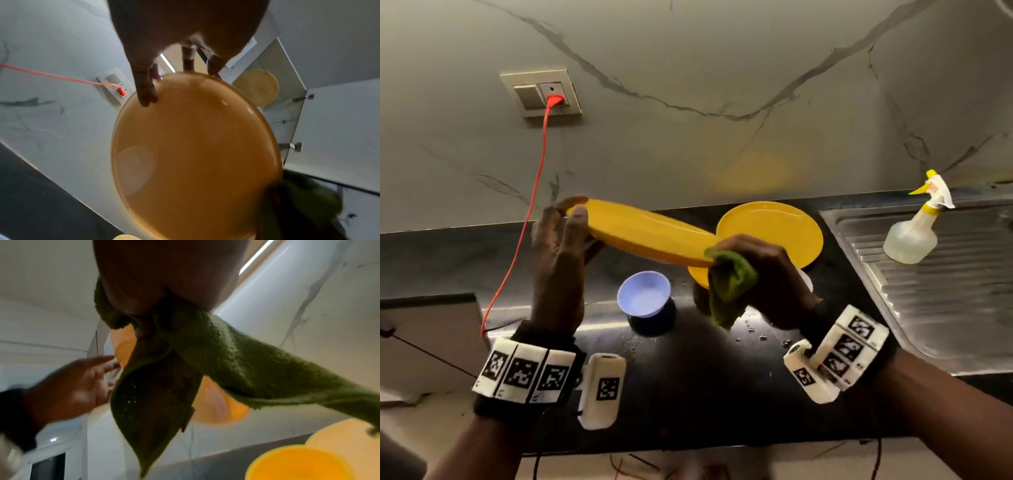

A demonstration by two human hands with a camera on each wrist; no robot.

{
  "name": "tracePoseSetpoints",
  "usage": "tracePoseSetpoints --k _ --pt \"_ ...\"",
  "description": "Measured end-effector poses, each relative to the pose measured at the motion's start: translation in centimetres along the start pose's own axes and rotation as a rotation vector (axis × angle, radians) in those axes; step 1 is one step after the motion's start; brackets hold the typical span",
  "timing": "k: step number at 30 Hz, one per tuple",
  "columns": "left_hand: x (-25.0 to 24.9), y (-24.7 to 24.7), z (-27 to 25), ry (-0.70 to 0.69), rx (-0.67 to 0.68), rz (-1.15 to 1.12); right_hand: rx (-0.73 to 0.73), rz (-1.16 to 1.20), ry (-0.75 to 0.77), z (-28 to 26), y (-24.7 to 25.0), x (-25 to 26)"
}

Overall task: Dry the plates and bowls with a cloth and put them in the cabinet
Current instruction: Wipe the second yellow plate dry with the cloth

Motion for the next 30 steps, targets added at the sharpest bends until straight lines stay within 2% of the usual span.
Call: tracePoseSetpoints --k 2,5,7,8,11,14,17,21,26,28,30 --pt "-0.4 0.3 -0.4 -0.073 0.048 0.151 -0.047 0.173 -0.102 0.9 2.5 0.1" --pt "-1.0 0.8 -0.8 -0.178 0.087 0.492 -0.050 0.092 -0.072 2.5 6.0 1.1" --pt "-2.1 0.3 -1.1 -0.235 0.158 0.543 0.023 0.135 -0.119 3.2 6.8 0.7" --pt "-2.5 -0.3 -1.2 -0.221 0.223 0.527 0.063 0.210 -0.155 3.5 6.7 0.4" --pt "-2.2 -2.1 -2.0 -0.036 0.385 0.444 0.110 0.399 -0.257 3.5 5.9 -1.2" --pt "-1.4 -3.7 -3.5 0.014 0.441 0.367 0.042 0.355 -0.340 3.5 4.8 -3.0" --pt "-0.5 -4.2 -4.7 -0.036 0.379 0.359 -0.078 0.106 -0.255 3.3 3.7 -2.5" --pt "-0.3 -4.7 -5.3 -0.076 0.312 0.347 -0.238 -0.142 -0.079 2.7 1.2 0.9" --pt "0.1 -5.3 -5.6 -0.138 0.335 0.349 -0.157 -0.247 0.150 3.1 -3.2 5.7" --pt "0.3 -4.9 -5.8 -0.141 0.323 0.337 -0.156 -0.265 0.165 3.6 -3.6 6.0" --pt "0.2 -4.6 -6.0 -0.153 0.306 0.343 -0.192 -0.291 0.118 4.2 -3.1 5.3"
Point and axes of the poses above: each hand's wrist, its own z-axis towards the middle knuckle, its own y-axis out of the back of the hand, x = y × z, the point moved 6 cm from there along z, towards the middle knuckle, and after that the axes turned 10 degrees about -z, right-handed, at the moved point
